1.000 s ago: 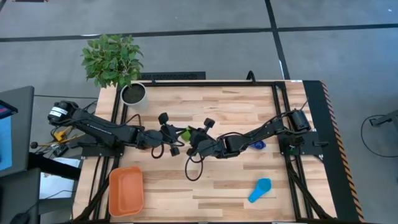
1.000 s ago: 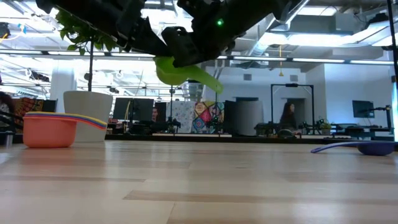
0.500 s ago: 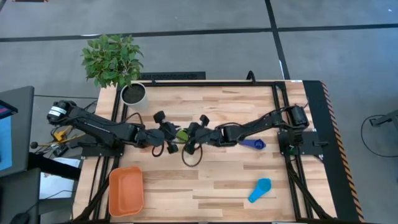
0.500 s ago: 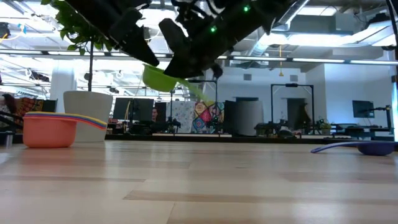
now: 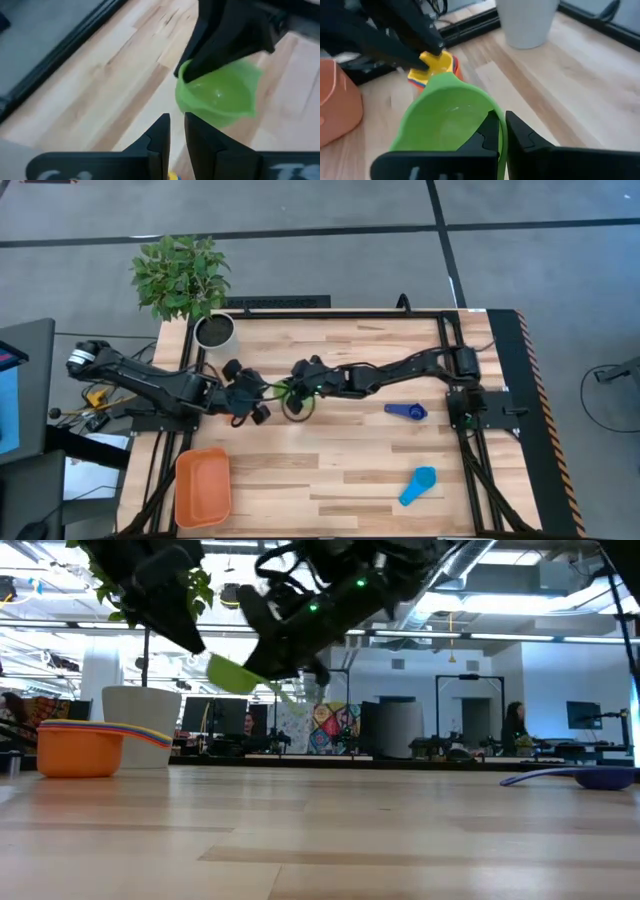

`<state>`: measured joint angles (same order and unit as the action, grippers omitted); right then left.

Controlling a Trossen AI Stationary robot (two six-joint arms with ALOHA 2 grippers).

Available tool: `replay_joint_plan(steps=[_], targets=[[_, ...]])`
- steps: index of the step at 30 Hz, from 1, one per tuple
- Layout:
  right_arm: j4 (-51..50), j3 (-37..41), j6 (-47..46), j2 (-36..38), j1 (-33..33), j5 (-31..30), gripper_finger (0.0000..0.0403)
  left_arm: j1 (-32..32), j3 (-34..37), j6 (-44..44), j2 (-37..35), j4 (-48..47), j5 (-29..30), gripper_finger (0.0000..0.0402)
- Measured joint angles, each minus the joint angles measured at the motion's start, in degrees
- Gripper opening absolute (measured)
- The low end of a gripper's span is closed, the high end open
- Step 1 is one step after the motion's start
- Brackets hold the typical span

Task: Nest measuring cups in basket
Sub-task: Stack the green measuring cup on top of the yellow measuring cup

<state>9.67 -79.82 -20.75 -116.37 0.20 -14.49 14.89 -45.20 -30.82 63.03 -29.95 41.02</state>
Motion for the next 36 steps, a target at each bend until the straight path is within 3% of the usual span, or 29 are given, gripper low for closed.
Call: replay_joint_plan(steps=[12, 18, 27, 36], targets=[[-8.83, -16.10, -5.09, -10.63, -0.90, -0.57, 0.0027, 1.03, 4.46, -7.75, -1.02, -0.56, 0.60, 0.0049], [-9.73, -16.95, 1.77, -10.51, -1.99, -0.88, 0.0025, 0.13, 5.75, -9.41, -0.99, -0.46, -0.51, 0.0049], [-9.52, -16.97, 13.32, -10.22, -3.42, -0.46, 0.0025, -2.93, 5.73, -4.38, -2.22, -0.02, -12.93, 0.0046], [-10.92, -17.67, 21.07, -10.22, -5.02, -0.82, 0.0030, -5.31, 5.67, 4.59, -2.51, -1.52, -21.61, 0.0006]])
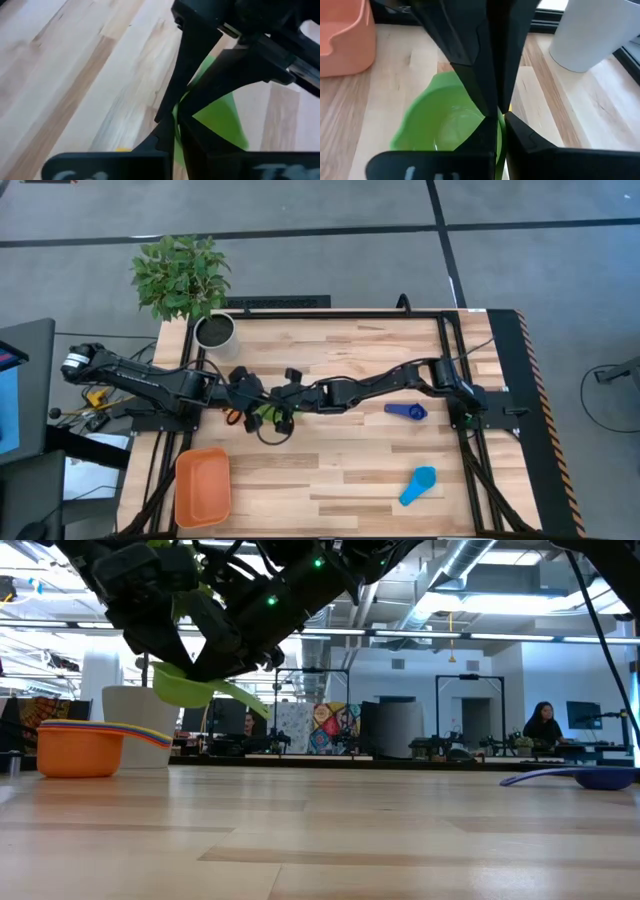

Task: Nest measuring cups in basket
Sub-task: Stack the green measuring cup on top of the yellow measuring cup

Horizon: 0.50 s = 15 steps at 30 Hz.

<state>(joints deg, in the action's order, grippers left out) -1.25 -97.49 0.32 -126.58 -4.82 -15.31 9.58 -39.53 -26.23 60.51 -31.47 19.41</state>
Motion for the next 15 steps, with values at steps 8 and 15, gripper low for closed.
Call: replay_joint_plan(steps=[8, 15], targets=[[-2.79, -2.03, -0.79, 0.00, -0.25, 0.02, 0.0027, -0.04, -0.09, 4.36, -0.04, -0.69, -0.29, 0.0002], [-2.11, -2.64, -6.20, 0.00, 1.56, 1.08, 0.0023, 0.18, -3.49, 1.02, -1.19, -6.83, 2.73, 0.0000]])
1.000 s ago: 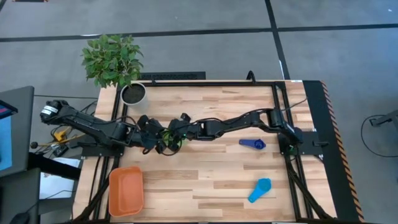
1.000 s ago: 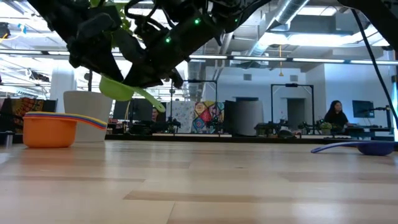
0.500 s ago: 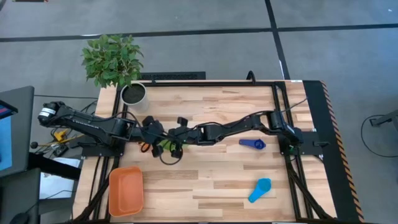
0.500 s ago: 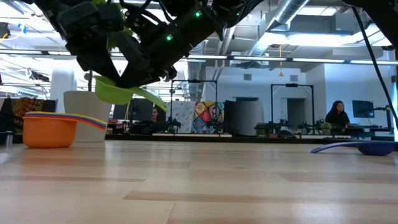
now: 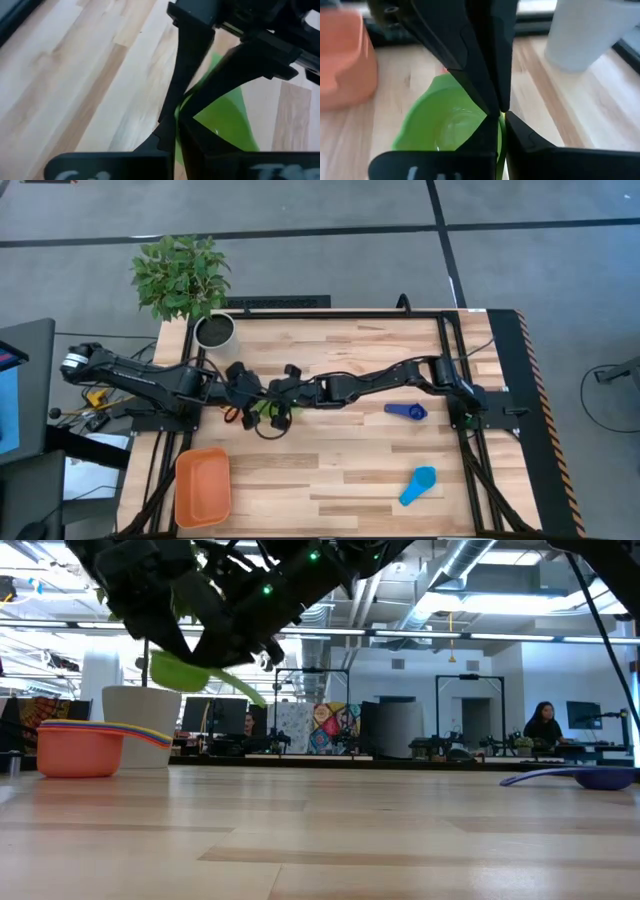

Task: Nest measuring cups in basket
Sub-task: Stack the green measuring cup on top of the yellow measuring cup

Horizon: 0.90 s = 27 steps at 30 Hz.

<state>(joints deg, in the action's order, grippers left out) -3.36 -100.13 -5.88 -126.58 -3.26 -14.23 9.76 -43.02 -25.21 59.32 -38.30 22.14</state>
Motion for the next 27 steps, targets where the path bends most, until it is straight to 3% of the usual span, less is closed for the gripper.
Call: replay_joint_plan(steps=[8, 18, 27], targets=[[14.99, -2.58, -1.65, -3.37, 3.02, 6.10, 0.0022, 5.41, -7.87, -5.70, -7.29, -16.85, 9.30, 0.0001], [13.81, -18.22, 0.13, -15.13, 3.35, 6.84, 0.0023, 8.92, -8.99, -8.00, -17.35, -23.60, 9.11, 0.0001], [7.60, -30.05, 4.80, -22.69, 3.86, 6.97, 0.0024, 9.70, -9.01, -11.30, -19.31, -27.38, 10.13, 0.0000]])
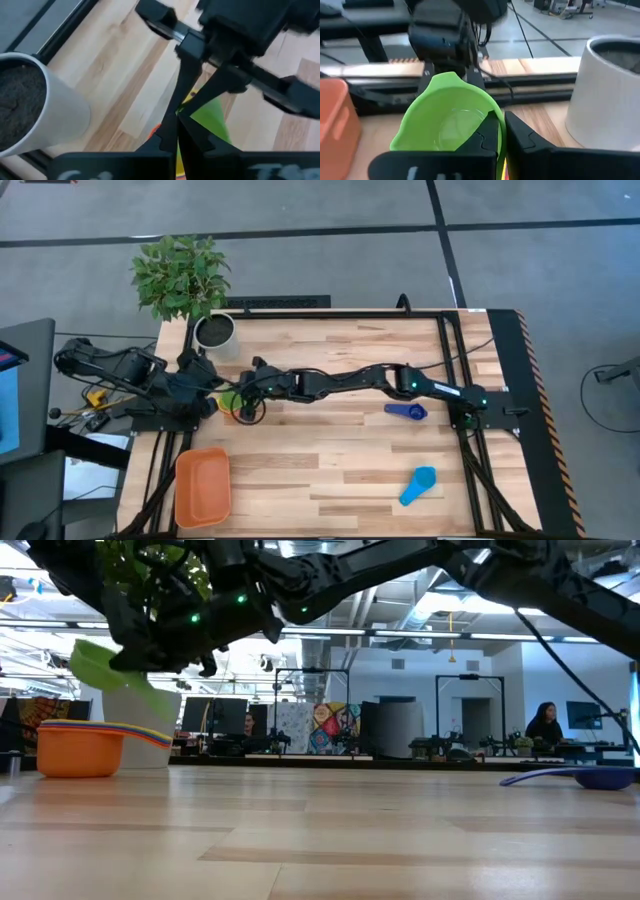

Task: Nest measuring cups in basket
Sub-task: Stack the green measuring cup on top of the yellow measuring cup

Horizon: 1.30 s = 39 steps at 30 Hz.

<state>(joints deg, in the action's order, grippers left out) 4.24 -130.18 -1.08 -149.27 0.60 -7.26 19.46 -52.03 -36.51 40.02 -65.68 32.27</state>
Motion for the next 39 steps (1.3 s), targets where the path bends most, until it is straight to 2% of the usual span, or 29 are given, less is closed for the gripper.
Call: replay_joint_plan(steps=[15, 21, 31, 37, 39], targets=[[-0.88, -0.89, -0.05, -0.06, 3.43, 6.16, 0.0030, -0.02, -0.02, 0.66, 0.50, -0.03, 1.85, 0.0000], [-0.66, -0.88, 0.04, -0.06, 4.56, 13.52, 0.0027, -0.02, -0.02, 0.68, 0.50, 0.01, 1.89, 0.0000], [-4.36, -0.82, -0.28, -0.06, 5.44, 13.02, 0.0025, -0.04, -0.04, -0.08, 0.50, 0.25, 3.00, 0.0000], [-5.27, -0.80, -8.19, -0.06, 3.10, 3.04, 0.0024, -0.04, 4.14, -2.56, 0.50, 2.72, 2.50, 0.0000], [-4.52, -0.80, -10.24, -0.06, 2.60, 2.66, 0.0026, -0.04, 5.78, -3.68, 0.52, 2.64, 2.44, 0.0000]])
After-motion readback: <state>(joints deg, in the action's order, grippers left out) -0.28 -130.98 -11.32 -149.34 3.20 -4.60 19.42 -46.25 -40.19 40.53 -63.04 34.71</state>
